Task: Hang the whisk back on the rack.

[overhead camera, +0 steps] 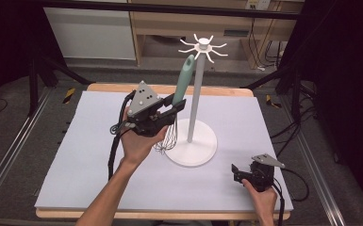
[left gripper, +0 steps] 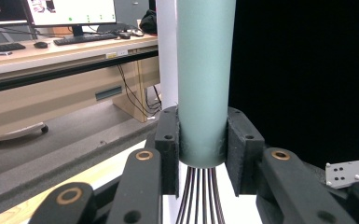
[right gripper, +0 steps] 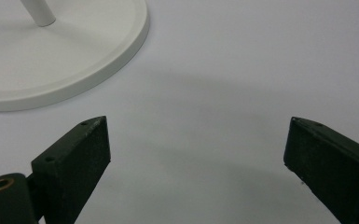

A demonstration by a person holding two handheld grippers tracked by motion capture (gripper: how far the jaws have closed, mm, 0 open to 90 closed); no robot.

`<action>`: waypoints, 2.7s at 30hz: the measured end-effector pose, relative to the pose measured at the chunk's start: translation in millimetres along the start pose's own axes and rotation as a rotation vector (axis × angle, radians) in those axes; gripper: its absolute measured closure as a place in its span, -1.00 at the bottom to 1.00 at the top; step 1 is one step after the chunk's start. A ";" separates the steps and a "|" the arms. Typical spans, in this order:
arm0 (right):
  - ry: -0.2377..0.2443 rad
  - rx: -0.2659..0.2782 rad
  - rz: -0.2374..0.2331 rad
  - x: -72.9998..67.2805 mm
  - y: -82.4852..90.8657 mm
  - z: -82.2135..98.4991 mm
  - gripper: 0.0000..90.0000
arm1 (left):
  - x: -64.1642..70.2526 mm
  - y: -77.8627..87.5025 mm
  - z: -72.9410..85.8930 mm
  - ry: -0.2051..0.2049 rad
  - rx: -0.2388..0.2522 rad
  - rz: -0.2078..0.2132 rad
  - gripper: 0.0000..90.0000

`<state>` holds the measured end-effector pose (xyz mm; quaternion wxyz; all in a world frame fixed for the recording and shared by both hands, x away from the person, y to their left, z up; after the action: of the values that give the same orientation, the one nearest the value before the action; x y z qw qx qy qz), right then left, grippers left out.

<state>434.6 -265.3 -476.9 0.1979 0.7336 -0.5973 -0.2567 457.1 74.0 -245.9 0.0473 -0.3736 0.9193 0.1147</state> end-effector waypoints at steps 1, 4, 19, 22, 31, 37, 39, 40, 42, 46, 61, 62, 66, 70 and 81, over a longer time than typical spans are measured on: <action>-0.002 -0.001 0.000 -0.3 0.0 0.0 -0.83 | 0.0 -1.1 -0.1 -0.001 -0.003 -0.003 0.52; -0.001 0.000 0.000 -0.3 0.1 -0.1 -0.83 | -0.3 -2.4 0.0 -0.001 -0.005 -0.005 0.52; -0.003 -0.001 -0.006 0.0 0.5 -0.3 -0.83 | -2.5 -15.0 1.1 0.000 -0.025 -0.014 0.52; -0.002 -0.001 -0.006 0.0 0.5 -0.4 -0.83 | -3.0 -16.9 1.3 0.001 -0.027 -0.015 0.52; -0.002 0.000 -0.005 0.1 0.2 -0.4 -0.83 | -4.9 -26.7 3.6 0.004 -0.034 -0.021 0.52; -0.003 0.001 -0.008 0.1 0.6 -0.4 -0.83 | -4.5 -29.3 4.4 0.003 -0.033 -0.025 0.52; -0.004 -0.001 -0.006 -0.3 0.3 -0.3 -0.83 | -4.3 -30.4 4.7 0.001 -0.032 -0.030 0.52; -0.004 -0.002 -0.006 -0.4 0.2 -0.3 -0.83 | -4.2 -31.1 4.8 0.000 -0.031 -0.030 0.52; -0.001 -0.002 -0.005 -0.4 -0.1 -0.2 -0.83 | -3.9 -32.9 5.5 -0.007 -0.031 -0.037 0.52; -0.001 -0.002 -0.005 -0.3 -0.1 -0.2 -0.83 | -3.5 -35.0 6.1 -0.009 -0.029 -0.043 0.52; 0.001 -0.006 -0.009 -0.8 -0.8 0.2 -0.84 | -5.2 -47.4 10.0 -0.009 -0.005 -0.059 0.52; 0.000 -0.007 -0.010 -0.7 -0.6 0.1 -0.84 | -5.2 -49.7 10.7 -0.006 0.002 -0.062 0.52; -0.004 -0.006 -0.011 -0.4 -0.4 0.0 -0.84 | -4.3 -52.0 11.1 -0.007 0.008 -0.068 0.51; -0.004 -0.006 -0.011 -0.8 -0.4 0.1 -0.84 | -3.8 -53.3 11.4 -0.002 0.011 -0.073 0.51; 0.001 -0.007 -0.011 -1.4 -0.6 0.2 -0.84 | -3.1 -53.5 17.8 -0.010 -0.015 -0.063 0.41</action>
<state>434.7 -263.8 -477.3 0.1995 0.7363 -0.5922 -0.2594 496.6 43.4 -272.0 0.0525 -0.4023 0.9058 0.1220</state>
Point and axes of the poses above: each handheld gripper's, and its own axes: y roughly backward along the jaws, z roughly out of its underside, x roughly to its right, the point moved 1 cm from there along -y, roughly forward along the jaws, and after that the axes turned 8 degrees about -y, right-handed, at the moved point
